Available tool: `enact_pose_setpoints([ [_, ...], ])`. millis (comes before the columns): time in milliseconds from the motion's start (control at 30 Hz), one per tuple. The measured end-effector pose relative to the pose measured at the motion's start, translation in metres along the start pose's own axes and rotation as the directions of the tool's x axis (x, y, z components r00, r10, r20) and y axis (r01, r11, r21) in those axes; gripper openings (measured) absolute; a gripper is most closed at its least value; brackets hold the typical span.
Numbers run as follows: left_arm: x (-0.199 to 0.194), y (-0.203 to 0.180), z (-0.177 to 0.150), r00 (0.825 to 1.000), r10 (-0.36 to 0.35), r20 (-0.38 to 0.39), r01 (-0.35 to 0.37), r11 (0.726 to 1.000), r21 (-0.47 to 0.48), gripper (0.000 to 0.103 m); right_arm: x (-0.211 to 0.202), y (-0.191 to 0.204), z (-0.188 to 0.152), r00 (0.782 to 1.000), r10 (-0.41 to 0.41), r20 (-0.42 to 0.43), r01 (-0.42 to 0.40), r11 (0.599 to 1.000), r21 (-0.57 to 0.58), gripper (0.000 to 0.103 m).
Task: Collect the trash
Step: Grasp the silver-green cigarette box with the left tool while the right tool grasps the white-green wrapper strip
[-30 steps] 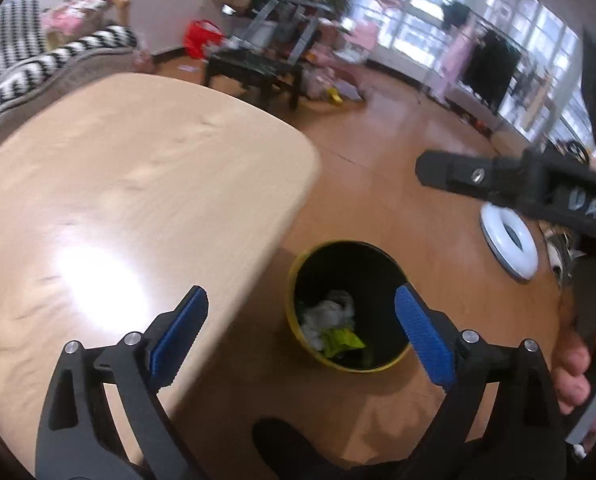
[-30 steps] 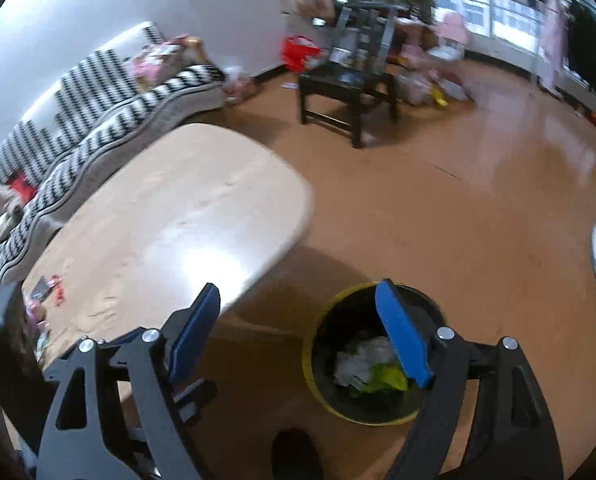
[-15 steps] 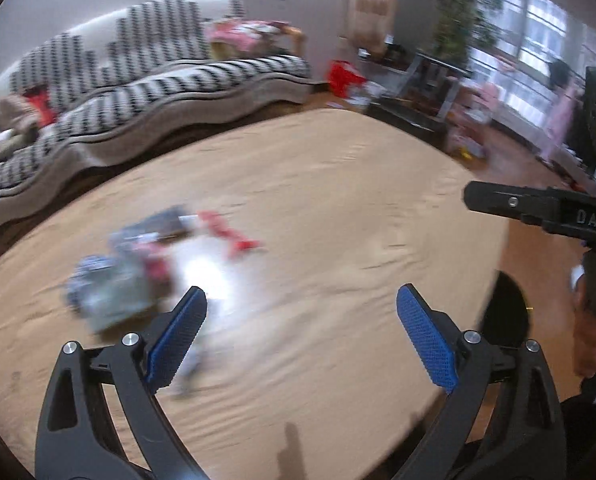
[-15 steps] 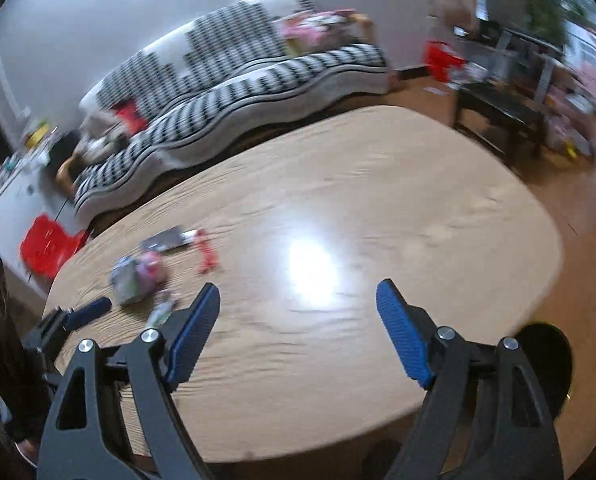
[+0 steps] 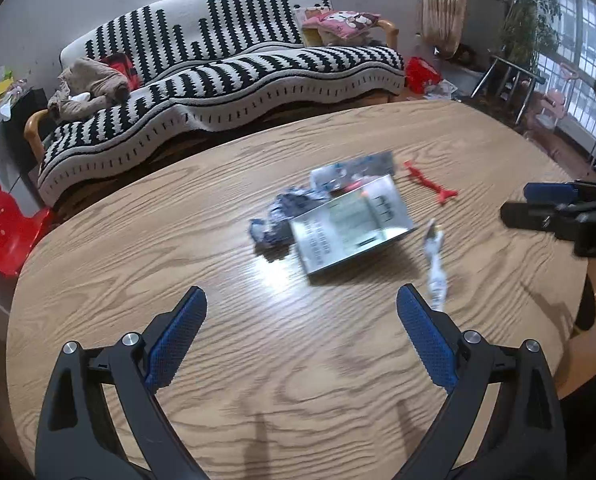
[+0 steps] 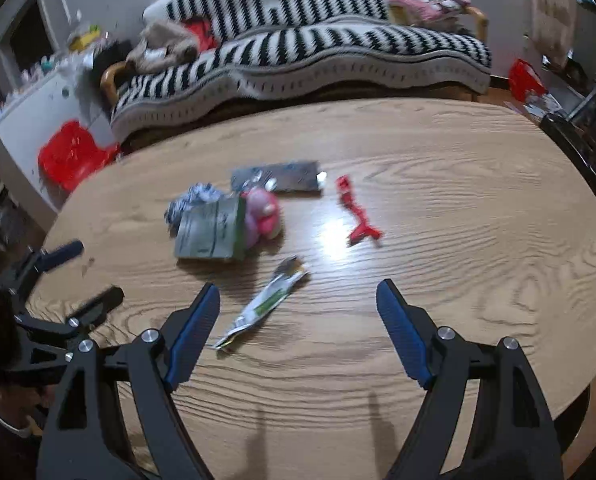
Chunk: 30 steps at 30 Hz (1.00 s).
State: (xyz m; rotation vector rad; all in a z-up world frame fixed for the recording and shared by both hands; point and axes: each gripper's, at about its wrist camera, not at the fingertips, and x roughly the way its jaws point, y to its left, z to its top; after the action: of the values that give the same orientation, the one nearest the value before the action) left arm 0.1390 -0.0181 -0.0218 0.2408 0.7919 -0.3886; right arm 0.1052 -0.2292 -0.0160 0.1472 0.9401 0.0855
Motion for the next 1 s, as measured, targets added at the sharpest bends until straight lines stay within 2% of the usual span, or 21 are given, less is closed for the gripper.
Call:
enact_pose_setpoints([
  [133,0.011,0.015,-0.003,1.000,-0.008,0.002,0.008,1.000,0.007,0.093,0.027,0.019,-0.007,0.998,-0.023,-0.059,0.019,0.998,-0.053,0.078],
  [367,0.031,0.016,0.002,0.999,-0.053,-0.001,0.053,0.997,0.051,0.093,0.068,0.028,-0.012,0.992,-0.054,-0.117,0.044,0.996,-0.081,0.075],
  [467,0.041,0.015,0.008,0.996,-0.089,0.004,0.088,0.994,0.069,0.093,0.080,0.029,-0.013,0.989,-0.059,-0.137,0.047,0.995,-0.094,0.065],
  [600,0.054,0.006,0.020,0.993,-0.117,0.024,0.112,0.985,0.134,0.093,0.081,0.026,-0.017,0.986,-0.073,-0.150,0.051,0.987,-0.150,0.026],
  [700,0.063,-0.003,0.029,0.988,-0.151,0.022,0.144,0.972,0.186,0.093,0.076,0.010,-0.017,0.984,-0.044,-0.173,0.024,0.993,-0.117,0.015],
  [867,0.083,-0.022,0.037,0.978,-0.210,-0.020,0.207,0.934,0.291,0.093,0.065,-0.024,-0.021,0.982,-0.012,-0.186,0.002,0.999,-0.052,0.015],
  [933,0.091,-0.030,0.038,0.973,-0.225,-0.055,0.229,0.906,0.357,0.093,0.062,-0.034,-0.023,0.983,-0.011,-0.181,0.003,0.999,-0.042,0.015],
  [1000,0.098,-0.036,0.037,0.977,-0.203,-0.060,0.210,0.890,0.406,0.093,0.056,-0.043,-0.024,0.984,-0.003,-0.178,-0.003,0.999,-0.034,0.015],
])
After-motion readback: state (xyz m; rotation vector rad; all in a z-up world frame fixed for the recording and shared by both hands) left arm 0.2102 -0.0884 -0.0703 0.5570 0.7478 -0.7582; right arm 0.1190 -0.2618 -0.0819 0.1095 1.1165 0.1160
